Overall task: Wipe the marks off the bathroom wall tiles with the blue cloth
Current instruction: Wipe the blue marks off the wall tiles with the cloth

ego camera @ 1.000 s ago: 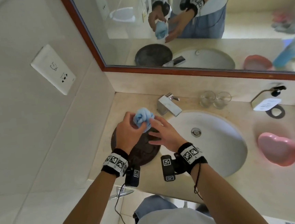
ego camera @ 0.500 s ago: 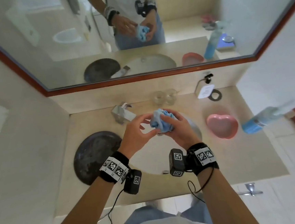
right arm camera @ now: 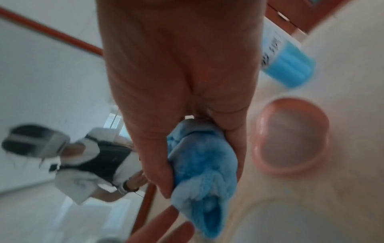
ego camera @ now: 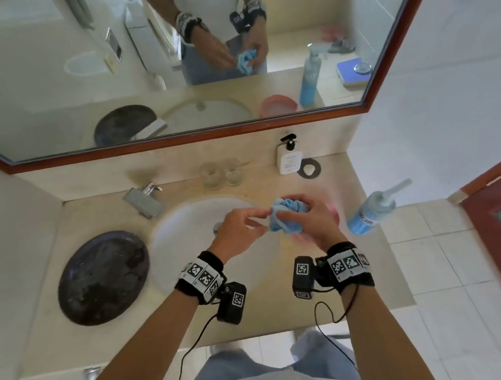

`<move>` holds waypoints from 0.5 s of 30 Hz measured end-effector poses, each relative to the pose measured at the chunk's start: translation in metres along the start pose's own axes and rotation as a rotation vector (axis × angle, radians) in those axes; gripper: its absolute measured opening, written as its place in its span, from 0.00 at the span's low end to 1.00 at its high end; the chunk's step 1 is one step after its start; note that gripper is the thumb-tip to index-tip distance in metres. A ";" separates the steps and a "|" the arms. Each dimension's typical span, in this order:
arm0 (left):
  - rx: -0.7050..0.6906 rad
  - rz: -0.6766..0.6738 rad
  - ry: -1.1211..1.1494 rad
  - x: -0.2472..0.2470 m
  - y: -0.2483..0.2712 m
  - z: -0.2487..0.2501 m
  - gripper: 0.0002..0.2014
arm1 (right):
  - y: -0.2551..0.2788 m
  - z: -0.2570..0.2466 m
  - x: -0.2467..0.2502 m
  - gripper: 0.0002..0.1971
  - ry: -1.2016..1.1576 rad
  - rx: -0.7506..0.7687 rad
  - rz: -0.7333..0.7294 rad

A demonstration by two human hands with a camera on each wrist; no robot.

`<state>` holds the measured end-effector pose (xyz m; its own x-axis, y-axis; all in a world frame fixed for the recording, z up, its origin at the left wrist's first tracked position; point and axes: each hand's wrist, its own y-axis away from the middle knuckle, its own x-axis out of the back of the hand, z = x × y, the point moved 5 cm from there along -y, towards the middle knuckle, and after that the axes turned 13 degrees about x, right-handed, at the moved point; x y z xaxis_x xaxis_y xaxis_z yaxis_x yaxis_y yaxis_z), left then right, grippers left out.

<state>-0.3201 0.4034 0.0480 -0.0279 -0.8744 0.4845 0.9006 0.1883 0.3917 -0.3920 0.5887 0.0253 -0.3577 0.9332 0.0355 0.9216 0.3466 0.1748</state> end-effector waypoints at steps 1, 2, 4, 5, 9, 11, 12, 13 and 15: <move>0.032 -0.015 -0.047 -0.014 -0.005 0.002 0.20 | -0.004 0.008 0.018 0.22 0.120 0.011 0.025; 0.061 -0.012 -0.081 -0.026 -0.009 0.004 0.19 | -0.009 0.017 0.034 0.23 0.250 0.020 0.052; 0.109 0.009 -0.115 -0.049 -0.016 0.004 0.19 | -0.017 0.032 0.056 0.22 0.436 0.037 0.085; 0.134 0.014 -0.126 -0.058 -0.019 0.003 0.19 | -0.019 0.037 0.062 0.20 0.490 0.045 0.093; 0.208 0.033 -0.186 -0.080 -0.023 -0.002 0.20 | -0.039 0.057 0.073 0.16 0.717 0.087 -0.006; 0.235 0.036 -0.209 -0.081 -0.024 -0.006 0.20 | -0.052 0.066 0.072 0.16 0.801 0.079 -0.102; 0.246 0.038 -0.212 -0.080 -0.024 -0.008 0.20 | -0.058 0.072 0.071 0.18 0.835 0.078 -0.140; 0.258 0.043 -0.211 -0.078 -0.024 -0.012 0.20 | -0.064 0.078 0.071 0.20 0.870 0.085 -0.167; 0.284 0.050 -0.210 -0.073 -0.024 -0.019 0.20 | -0.075 0.092 0.071 0.23 0.938 0.095 -0.206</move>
<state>-0.3318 0.4544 -0.0120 -0.1020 -0.7556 0.6471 0.7476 0.3709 0.5509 -0.4727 0.6374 -0.0757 -0.4510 0.4118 0.7919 0.8208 0.5398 0.1867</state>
